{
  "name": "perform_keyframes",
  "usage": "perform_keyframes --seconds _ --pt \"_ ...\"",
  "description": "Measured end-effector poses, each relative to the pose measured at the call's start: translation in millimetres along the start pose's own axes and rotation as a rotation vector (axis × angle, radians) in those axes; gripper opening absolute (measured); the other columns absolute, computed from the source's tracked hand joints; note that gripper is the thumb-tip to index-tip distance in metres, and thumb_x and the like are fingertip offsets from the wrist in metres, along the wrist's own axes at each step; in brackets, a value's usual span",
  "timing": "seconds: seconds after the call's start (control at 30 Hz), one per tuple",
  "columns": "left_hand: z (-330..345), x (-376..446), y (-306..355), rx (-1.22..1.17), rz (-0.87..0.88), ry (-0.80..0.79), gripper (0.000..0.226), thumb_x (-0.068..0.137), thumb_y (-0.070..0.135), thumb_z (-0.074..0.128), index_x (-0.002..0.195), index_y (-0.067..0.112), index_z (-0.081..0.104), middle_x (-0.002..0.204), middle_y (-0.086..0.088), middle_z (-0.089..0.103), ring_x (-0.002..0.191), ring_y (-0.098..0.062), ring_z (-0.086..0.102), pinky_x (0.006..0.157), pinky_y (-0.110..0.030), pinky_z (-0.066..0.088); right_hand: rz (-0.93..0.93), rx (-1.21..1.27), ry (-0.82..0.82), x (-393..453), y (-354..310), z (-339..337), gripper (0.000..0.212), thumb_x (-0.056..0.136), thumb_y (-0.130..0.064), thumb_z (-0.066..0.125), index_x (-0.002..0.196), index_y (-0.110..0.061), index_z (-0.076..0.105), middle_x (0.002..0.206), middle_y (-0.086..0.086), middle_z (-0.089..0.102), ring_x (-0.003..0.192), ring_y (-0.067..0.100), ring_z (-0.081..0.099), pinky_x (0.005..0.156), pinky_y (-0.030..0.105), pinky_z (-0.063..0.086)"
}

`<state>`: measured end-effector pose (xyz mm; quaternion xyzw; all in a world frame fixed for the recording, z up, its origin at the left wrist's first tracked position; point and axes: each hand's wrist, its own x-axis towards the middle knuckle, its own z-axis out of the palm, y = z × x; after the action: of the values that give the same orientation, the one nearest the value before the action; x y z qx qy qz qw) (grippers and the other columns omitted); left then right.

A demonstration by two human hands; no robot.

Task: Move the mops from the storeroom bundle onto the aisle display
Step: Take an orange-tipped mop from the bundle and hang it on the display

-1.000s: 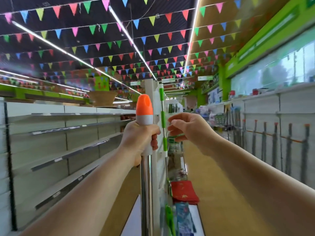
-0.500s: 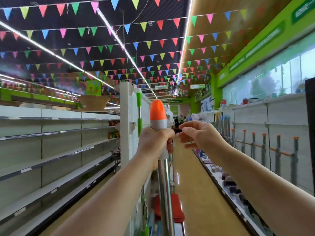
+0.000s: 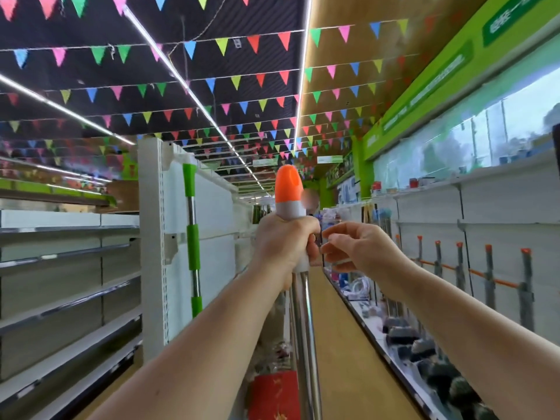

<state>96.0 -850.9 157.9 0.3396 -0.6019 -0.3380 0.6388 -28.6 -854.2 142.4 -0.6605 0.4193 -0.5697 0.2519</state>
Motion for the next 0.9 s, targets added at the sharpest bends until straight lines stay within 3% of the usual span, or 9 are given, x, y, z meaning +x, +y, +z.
perform_keyframes --seconds 0.17,0.27,0.43,0.63,0.9 --pt "36 59 -35 0.043 0.026 0.07 0.018 0.074 -0.002 0.06 0.059 0.007 0.054 0.035 0.002 0.047 0.03 -0.01 0.043 0.04 -0.018 0.041 -0.042 0.054 -0.097 67 55 -19 0.02 0.096 -0.013 0.047 0.085 -0.021 0.061 0.081 0.003 0.069 0.071 0.013 0.064 0.065 0.025 0.054" --pt "58 94 -53 0.07 0.018 0.133 0.019 0.074 -0.005 0.059 0.059 0.007 0.053 0.033 0.001 0.045 0.028 -0.01 0.041 0.04 -0.019 0.041 -0.06 0.087 -0.178 108 90 -26 0.018 0.095 -0.013 0.048 0.086 -0.02 0.062 0.079 0.001 0.068 0.071 0.012 0.064 0.065 0.024 0.053" --pt "79 159 -80 0.22 0.019 0.259 0.019 0.072 0.0 0.062 0.057 0.006 0.053 0.033 0.0 0.048 0.033 -0.015 0.045 0.055 -0.029 0.046 -0.072 0.127 -0.332 178 133 -30 0.016 0.095 -0.014 0.048 0.091 -0.018 0.063 0.077 -0.002 0.067 0.069 0.008 0.062 0.065 0.022 0.052" --pt "83 222 -109 0.218 -0.013 0.403 0.01 0.075 0.0 0.062 0.077 0.005 0.053 0.052 -0.004 0.049 0.036 -0.013 0.047 0.048 -0.026 0.045 -0.114 0.209 -0.466 247 171 -19 0.017 0.095 -0.013 0.046 0.089 -0.018 0.062 0.079 0.001 0.066 0.07 0.012 0.062 0.068 0.026 0.053" --pt "80 294 -161 0.238 -0.03 0.447 0.01 0.077 0.0 0.061 0.076 0.006 0.053 0.053 -0.004 0.049 0.035 -0.01 0.046 0.049 -0.024 0.048 -0.179 0.29 -0.543 333 212 2 0.016 0.095 -0.014 0.046 0.096 -0.014 0.062 0.085 0.005 0.067 0.075 0.015 0.064 0.068 0.026 0.053"
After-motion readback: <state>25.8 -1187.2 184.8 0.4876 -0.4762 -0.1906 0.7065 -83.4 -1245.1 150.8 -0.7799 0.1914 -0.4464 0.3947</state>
